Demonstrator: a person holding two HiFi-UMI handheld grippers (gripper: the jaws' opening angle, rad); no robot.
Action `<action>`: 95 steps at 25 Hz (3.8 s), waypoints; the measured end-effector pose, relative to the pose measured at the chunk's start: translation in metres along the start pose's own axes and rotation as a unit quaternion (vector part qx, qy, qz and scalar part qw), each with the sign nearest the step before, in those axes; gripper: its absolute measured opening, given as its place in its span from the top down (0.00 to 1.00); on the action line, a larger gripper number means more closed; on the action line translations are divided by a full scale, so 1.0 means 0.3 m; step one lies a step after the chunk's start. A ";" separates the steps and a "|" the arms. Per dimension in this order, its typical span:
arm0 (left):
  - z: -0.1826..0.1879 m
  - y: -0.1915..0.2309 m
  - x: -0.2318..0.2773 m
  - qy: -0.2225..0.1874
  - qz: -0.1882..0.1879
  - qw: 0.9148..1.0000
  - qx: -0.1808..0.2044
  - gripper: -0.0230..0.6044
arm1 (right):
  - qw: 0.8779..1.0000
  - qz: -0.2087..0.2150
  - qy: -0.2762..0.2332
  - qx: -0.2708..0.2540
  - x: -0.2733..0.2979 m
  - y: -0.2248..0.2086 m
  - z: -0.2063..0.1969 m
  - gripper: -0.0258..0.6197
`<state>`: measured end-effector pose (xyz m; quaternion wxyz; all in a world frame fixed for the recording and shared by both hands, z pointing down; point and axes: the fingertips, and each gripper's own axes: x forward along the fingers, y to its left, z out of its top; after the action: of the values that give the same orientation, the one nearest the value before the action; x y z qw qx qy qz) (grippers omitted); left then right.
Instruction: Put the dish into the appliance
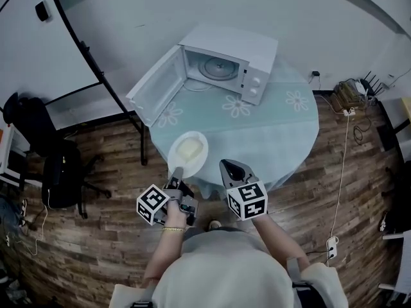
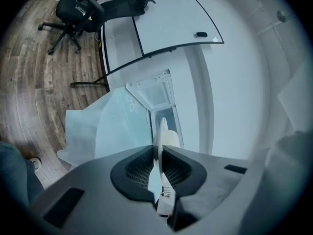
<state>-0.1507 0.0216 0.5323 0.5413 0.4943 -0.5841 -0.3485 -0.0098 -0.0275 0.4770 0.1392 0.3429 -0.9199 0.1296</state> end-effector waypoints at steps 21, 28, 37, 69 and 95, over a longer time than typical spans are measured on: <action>0.096 -0.075 0.408 0.031 0.002 0.999 0.016 0.89 | 1.000 -0.023 0.006 0.015 0.223 -0.229 0.075 0.95; 0.147 -0.097 0.605 0.055 0.010 0.998 0.023 0.89 | 0.999 -0.036 0.006 0.019 0.351 -0.327 0.138 0.95; 0.207 -0.115 0.839 0.084 0.023 0.996 0.026 0.89 | 0.998 -0.049 0.016 0.039 0.505 -0.446 0.190 0.95; 0.312 -0.067 1.537 0.110 0.057 0.992 0.008 0.89 | 0.993 -0.071 0.066 0.071 0.816 -0.688 0.175 0.95; 0.284 -0.071 1.771 0.129 0.086 0.987 0.046 0.89 | 0.992 -0.068 0.063 0.083 0.888 -0.737 0.183 0.95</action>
<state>-0.1899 -0.5023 0.6506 0.6171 0.5072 -0.5650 -0.2069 -0.0650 -0.3661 0.5496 0.1768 0.4058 -0.8700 0.2170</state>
